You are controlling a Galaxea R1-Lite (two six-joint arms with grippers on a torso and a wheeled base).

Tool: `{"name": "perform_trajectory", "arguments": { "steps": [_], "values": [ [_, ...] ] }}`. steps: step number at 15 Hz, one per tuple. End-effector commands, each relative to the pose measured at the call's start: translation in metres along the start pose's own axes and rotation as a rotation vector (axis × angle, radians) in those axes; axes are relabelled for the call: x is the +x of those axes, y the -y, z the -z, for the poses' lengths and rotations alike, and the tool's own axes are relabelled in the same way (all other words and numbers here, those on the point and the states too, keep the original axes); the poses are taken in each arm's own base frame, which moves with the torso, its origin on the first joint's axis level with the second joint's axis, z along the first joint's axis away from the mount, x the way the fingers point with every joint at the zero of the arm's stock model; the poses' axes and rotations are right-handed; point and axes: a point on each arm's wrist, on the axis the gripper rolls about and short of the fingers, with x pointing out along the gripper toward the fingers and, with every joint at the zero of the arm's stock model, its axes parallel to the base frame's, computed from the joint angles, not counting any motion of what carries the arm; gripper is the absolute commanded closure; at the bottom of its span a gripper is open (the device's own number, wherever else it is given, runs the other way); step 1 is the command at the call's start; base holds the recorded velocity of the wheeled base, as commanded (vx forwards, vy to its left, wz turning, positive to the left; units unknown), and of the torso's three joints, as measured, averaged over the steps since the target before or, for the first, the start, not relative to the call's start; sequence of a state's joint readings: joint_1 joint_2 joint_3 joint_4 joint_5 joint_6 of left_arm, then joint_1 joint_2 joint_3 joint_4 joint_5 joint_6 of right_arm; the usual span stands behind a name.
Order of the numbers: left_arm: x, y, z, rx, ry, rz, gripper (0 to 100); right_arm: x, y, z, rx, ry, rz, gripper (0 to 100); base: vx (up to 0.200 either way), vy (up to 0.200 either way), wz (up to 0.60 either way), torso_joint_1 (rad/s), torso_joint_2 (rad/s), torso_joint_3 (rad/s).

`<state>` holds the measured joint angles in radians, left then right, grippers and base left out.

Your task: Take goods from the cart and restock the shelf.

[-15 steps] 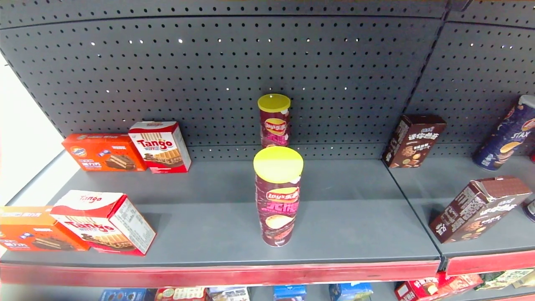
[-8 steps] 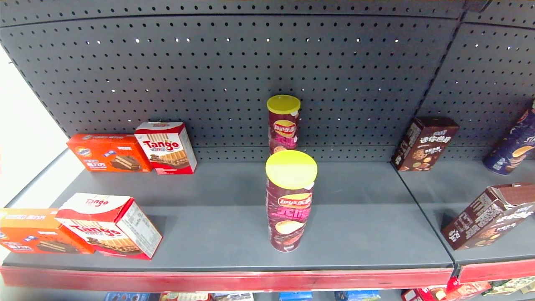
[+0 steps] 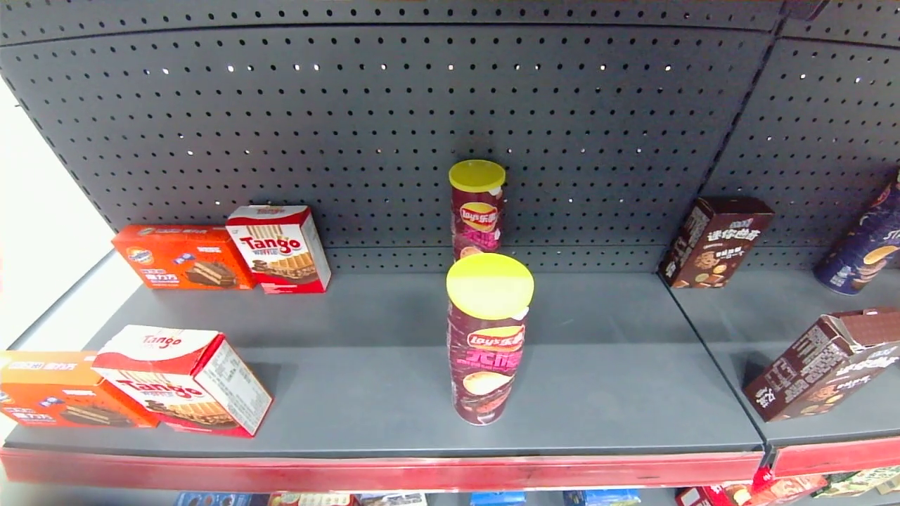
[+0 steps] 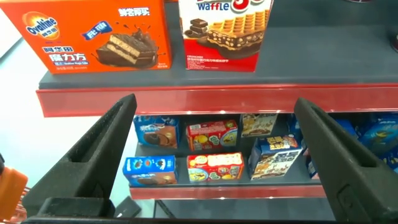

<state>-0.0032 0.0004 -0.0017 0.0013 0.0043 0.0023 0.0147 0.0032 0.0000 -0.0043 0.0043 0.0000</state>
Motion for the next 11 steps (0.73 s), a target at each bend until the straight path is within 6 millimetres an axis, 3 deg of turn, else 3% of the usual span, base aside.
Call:
{"name": "perform_trajectory", "arguments": {
  "steps": [1,11],
  "values": [
    [0.0,0.0,0.0001,-0.001,0.0,-0.002,0,0.0,0.0,0.0001,-0.002,-0.001,-0.001,0,0.0,0.0,0.0,0.0,0.0,0.0],
    [0.0,-0.0001,0.0001,-0.002,0.0,-0.004,0,0.0001,-0.0001,-0.0001,0.0,-0.001,-0.004,0,0.0,0.0,0.0,0.0,0.0,0.0]
  ]
}}
